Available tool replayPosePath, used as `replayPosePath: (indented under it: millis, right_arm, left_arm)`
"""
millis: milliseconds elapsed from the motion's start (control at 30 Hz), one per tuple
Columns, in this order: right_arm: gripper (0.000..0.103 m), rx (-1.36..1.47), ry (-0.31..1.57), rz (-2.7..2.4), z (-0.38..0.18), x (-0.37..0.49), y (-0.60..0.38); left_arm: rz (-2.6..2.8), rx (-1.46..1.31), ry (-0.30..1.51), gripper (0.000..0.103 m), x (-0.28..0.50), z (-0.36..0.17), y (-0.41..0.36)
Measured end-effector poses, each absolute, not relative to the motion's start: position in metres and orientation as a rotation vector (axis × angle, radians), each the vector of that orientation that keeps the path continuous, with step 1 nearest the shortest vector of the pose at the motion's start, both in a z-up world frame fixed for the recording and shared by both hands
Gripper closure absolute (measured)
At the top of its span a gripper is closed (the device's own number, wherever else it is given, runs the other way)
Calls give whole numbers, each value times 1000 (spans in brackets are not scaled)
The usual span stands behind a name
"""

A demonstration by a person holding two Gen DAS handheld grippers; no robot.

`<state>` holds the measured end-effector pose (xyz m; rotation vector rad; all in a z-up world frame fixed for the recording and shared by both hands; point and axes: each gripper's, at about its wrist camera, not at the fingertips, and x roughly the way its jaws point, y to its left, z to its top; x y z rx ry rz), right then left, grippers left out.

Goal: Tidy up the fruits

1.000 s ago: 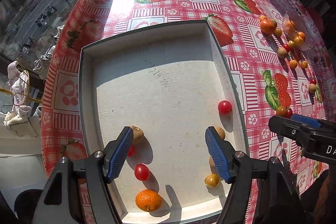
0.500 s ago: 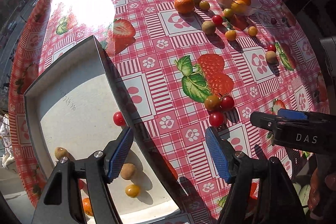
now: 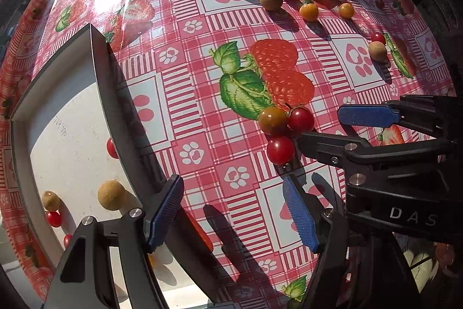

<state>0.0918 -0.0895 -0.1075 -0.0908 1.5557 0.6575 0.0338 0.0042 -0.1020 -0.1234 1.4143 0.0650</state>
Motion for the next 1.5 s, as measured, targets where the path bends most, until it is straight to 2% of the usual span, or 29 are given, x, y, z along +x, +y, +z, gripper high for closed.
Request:
replayPosePath:
  millis: [200,367,633,1167,1267,1333,1400,1433,1500]
  right_arm:
    - [46,-168,1504,779,-105,88,-64]
    - [60,-109,1526,823,-109,92,-54]
    - [61,-29,1511,737,-108,102,-88]
    - [59,26,1417,527,-112,183,-100]
    - [59,27,1404,524,-111,193,-94]
    - [59,14,1396,525,-112,196,-90]
    - [65,-12,1387,525,-111,198,-85]
    - [78,-29,1384,527,-111,198,-83]
    - [80,-32,1387,529,-111,197,-83]
  left_arm:
    - [80,-130,1420,31,37,-106,5]
    - [84,-143,1418,31,40,-112,4]
    - [100,-161,1416,31,47,-114,1]
    - [166,-225,1400,31,79,-120,-19]
    - [188,-234,1400,40,81,-123,-23]
    - [196,-244,1393,42,81,-124,-26]
    - [204,-234,1390,54,79,-123,-25]
    - [198,-239,1387,59,76,-122,-24]
    - [178,-254,1388,74,77,-121,-23]
